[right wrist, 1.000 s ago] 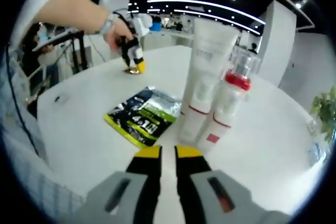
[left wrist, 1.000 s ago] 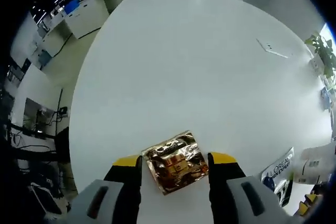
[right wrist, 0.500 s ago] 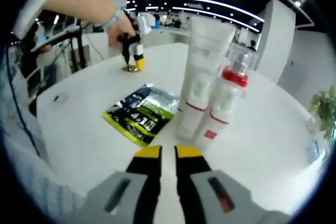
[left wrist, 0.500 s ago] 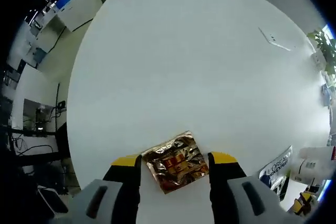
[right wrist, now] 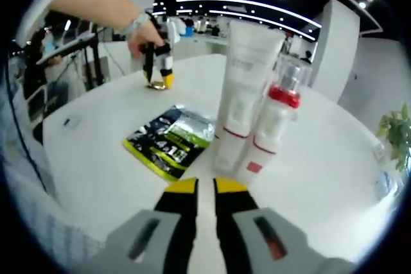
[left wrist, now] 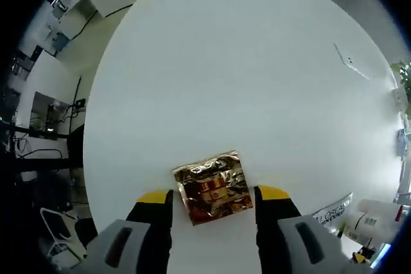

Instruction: Arrange the skincare products in the storage area until every visible bottle or jar stands upright without overlapping.

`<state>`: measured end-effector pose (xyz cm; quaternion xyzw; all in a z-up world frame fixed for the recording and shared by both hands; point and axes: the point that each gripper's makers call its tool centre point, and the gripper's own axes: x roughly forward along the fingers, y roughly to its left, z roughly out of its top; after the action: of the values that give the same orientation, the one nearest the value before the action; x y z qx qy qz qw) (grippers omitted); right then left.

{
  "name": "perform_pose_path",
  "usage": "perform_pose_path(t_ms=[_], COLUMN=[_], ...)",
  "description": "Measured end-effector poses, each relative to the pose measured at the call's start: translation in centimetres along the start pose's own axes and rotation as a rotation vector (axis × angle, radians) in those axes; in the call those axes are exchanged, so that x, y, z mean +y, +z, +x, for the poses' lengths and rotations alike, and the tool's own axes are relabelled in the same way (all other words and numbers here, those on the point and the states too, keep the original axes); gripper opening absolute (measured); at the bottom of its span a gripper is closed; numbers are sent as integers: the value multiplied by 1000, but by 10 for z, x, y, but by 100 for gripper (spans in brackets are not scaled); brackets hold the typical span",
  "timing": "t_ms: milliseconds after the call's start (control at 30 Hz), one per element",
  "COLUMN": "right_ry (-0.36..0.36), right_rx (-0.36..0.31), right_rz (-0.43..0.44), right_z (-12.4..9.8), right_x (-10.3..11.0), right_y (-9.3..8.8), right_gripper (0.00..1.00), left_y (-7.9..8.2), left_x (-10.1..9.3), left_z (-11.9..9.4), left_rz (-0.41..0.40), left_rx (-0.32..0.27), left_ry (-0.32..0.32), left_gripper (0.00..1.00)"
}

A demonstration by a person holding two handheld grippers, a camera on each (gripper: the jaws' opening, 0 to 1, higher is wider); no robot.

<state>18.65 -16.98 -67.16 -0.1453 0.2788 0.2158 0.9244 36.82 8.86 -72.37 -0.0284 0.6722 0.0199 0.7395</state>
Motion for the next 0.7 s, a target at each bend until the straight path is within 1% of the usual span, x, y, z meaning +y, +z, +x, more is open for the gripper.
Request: perform_pose_path(t_ms=[233,433,500,633,700], right_ry=[-2,-10,-10,-8,-6], right_rx=[8,20,21,21,24], right_rz=[0,0,0,0,-4], right_z=[-3,-4,-4,-4,-5], right_x=[-1,-2,-2,0,1], right_y=[-5,-9,-9,-9,-10], right_gripper=[8,8,8,8,8], left_y=[-1,-3,-3,-7,-7], left_x=[-1,-4,-5,-3,-2], left_z=[-1,-1,-2,-2,-2], left_rz=[12,56,79,178,188], left_rx=[1,11,13,16,15], left_ry=[-2,-7,-9,-21,-23], left_gripper=[50,42,41,41,41])
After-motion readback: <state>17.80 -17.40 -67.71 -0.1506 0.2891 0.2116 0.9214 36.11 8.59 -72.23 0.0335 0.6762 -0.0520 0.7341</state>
